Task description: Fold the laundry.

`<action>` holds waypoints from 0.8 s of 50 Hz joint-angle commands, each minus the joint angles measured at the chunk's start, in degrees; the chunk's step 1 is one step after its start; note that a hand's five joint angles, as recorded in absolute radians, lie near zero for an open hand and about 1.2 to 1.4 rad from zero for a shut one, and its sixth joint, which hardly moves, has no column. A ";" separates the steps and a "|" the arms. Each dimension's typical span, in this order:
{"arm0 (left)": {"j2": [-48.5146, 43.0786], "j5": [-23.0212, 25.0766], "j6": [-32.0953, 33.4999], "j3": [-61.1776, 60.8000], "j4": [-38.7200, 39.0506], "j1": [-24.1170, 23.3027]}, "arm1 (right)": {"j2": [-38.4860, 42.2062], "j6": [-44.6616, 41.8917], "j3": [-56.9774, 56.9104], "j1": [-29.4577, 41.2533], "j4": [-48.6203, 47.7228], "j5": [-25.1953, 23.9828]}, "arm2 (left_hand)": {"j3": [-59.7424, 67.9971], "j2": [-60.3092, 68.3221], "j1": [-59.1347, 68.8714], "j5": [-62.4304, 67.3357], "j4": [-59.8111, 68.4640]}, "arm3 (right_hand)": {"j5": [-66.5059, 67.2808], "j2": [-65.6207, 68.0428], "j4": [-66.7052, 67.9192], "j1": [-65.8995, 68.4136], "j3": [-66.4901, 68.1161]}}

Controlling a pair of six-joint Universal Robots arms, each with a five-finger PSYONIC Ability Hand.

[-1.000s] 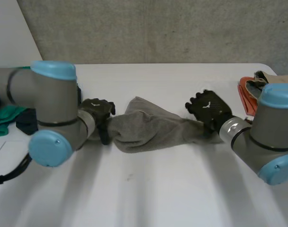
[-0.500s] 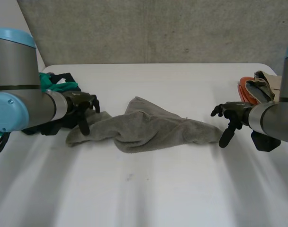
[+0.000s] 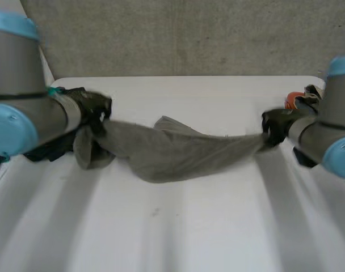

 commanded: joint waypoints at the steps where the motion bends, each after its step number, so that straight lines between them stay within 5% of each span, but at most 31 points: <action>1: 13.44 0.30 -1.78 1.51 0.14 0.32 | -16.14 -13.35 -2.99 -2.40 0.24 -4.44 | 12.28 11.64 14.86 14.04 11.64 | 13.25 12.73 11.62 15.00 12.30; 9: 13.55 0.39 -2.49 5.82 -1.70 0.94 | -17.84 -21.19 -11.52 -0.91 6.12 -3.83 | 12.28 11.64 14.86 14.04 11.64 | 13.25 12.73 11.62 15.00 12.30; 23: -9.73 -3.92 2.61 20.92 -1.88 -1.17 | 3.07 -27.52 -22.51 5.42 2.01 2.40 | 12.28 11.64 14.86 14.04 11.64 | 13.25 12.73 11.62 15.00 12.30; 30: -9.84 -5.15 6.66 34.39 13.65 -2.05 | 6.34 -25.42 -32.97 6.66 -19.86 10.31 | 12.28 11.64 14.86 14.04 11.64 | 13.25 12.73 11.62 15.00 12.30; 35: -3.52 -5.33 4.46 27.39 31.39 -2.40 | 1.69 -22.61 -30.09 6.83 -35.23 10.15 | 12.28 11.64 14.86 14.04 11.64 | 13.25 12.73 11.62 15.00 12.30; 40: 0.36 -4.53 4.37 15.07 36.79 -2.75 | -1.66 -22.51 -22.62 7.27 -35.71 7.16 | 12.28 11.64 14.86 14.04 11.64 | 13.25 12.73 11.62 15.00 12.30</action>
